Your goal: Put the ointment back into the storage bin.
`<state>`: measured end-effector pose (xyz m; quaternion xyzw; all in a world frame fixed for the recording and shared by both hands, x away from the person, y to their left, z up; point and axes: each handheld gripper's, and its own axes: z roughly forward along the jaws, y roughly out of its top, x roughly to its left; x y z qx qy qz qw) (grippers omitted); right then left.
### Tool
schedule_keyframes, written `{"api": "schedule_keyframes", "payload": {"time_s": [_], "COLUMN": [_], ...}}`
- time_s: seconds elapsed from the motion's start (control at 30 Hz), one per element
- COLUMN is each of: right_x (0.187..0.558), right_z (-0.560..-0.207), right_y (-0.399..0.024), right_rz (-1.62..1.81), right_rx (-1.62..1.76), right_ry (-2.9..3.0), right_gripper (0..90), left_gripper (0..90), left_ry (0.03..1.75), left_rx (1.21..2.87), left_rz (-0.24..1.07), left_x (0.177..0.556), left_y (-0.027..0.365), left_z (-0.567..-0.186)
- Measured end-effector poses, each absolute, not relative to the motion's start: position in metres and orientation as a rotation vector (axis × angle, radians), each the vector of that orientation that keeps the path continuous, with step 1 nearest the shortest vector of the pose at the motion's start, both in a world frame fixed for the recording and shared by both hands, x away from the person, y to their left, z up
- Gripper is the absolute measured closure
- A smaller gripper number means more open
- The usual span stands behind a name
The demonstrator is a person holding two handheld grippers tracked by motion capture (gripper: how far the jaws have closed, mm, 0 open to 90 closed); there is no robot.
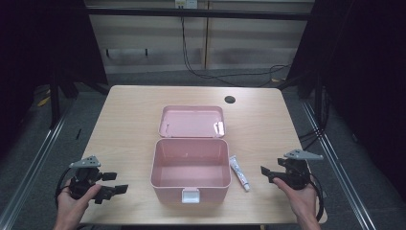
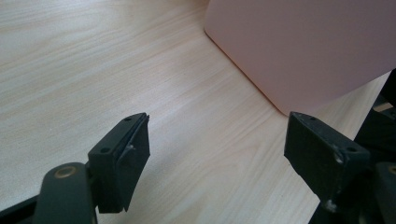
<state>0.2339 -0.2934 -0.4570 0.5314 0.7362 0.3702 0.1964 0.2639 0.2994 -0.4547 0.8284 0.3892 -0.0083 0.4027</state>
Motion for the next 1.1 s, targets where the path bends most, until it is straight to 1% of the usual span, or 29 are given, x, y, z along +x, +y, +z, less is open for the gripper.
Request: {"api": "schedule_keyframes", "payload": {"time_s": [0.2,0.27,0.33,0.37,0.4,0.43,0.47,0.5,0.6,0.63,0.67,0.7,0.87,0.93,0.97,1.07,1.1], "right_x": [0.236,0.236,0.235,0.235,0.235,0.235,0.235,0.236,0.236,0.236,0.236,0.236,0.236,0.238,0.242,0.245,0.249], "right_z": [-0.455,-0.454,-0.452,-0.450,-0.450,-0.447,-0.447,-0.444,-0.440,-0.437,-0.437,-0.434,-0.427,-0.423,-0.420,-0.417,-0.415], "right_y": [-0.296,-0.298,-0.300,-0.301,-0.301,-0.301,-0.301,-0.301,-0.299,-0.296,-0.296,-0.293,-0.285,-0.281,-0.278,-0.275,-0.271], "right_rz": [1.078,1.079,1.089,1.099,1.099,1.126,1.126,1.124,1.104,1.093,1.093,1.093,1.070,1.055,1.051,1.049,1.033], "right_rx": [1.533,1.553,1.577,1.587,1.587,1.609,1.609,1.593,1.583,1.569,1.569,1.532,1.480,1.491,1.495,1.498,1.487], "right_ry": [2.117,2.139,2.144,2.145,2.145,2.171,2.171,2.193,2.216,2.226,2.226,2.232,2.213,2.250,2.294,2.309,2.331], "right_gripper": [22.3,24.8,25.3,27.6,27.6,31.8,31.8,34.7,35.6,38.8,38.8,44.8,45.3,46.7,48.8,50.2,52.1], "left_gripper": [22.2,22.2,22.2,22.2,22.2,22.2,22.2,22.2,22.2,22.2,22.2,22.2,22.3,22.3,22.3,22.3,22.3], "left_ry": [0.988,0.984,0.983,0.980,0.980,0.983,0.983,0.983,0.985,0.986,0.986,0.988,0.996,0.998,0.996,0.995,0.997], "left_rx": [2.088,2.093,2.093,2.095,2.095,2.093,2.093,2.095,2.093,2.095,2.095,2.096,2.090,2.087,2.090,2.089,2.085], "left_rz": [-0.019,-0.020,-0.023,-0.024,-0.024,-0.022,-0.022,-0.025,-0.018,-0.017,-0.017,-0.019,-0.013,-0.011,-0.009,-0.012,-0.015], "left_x": [0.263,0.263,0.263,0.263,0.263,0.263,0.263,0.263,0.263,0.263,0.263,0.263,0.263,0.263,0.263,0.263,0.263], "left_y": [0.300,0.300,0.300,0.300,0.300,0.300,0.300,0.300,0.300,0.300,0.300,0.300,0.300,0.300,0.301,0.301,0.300], "left_z": [-0.455,-0.454,-0.454,-0.454,-0.454,-0.455,-0.455,-0.455,-0.455,-0.455,-0.455,-0.455,-0.455,-0.455,-0.455,-0.455,-0.455]}}
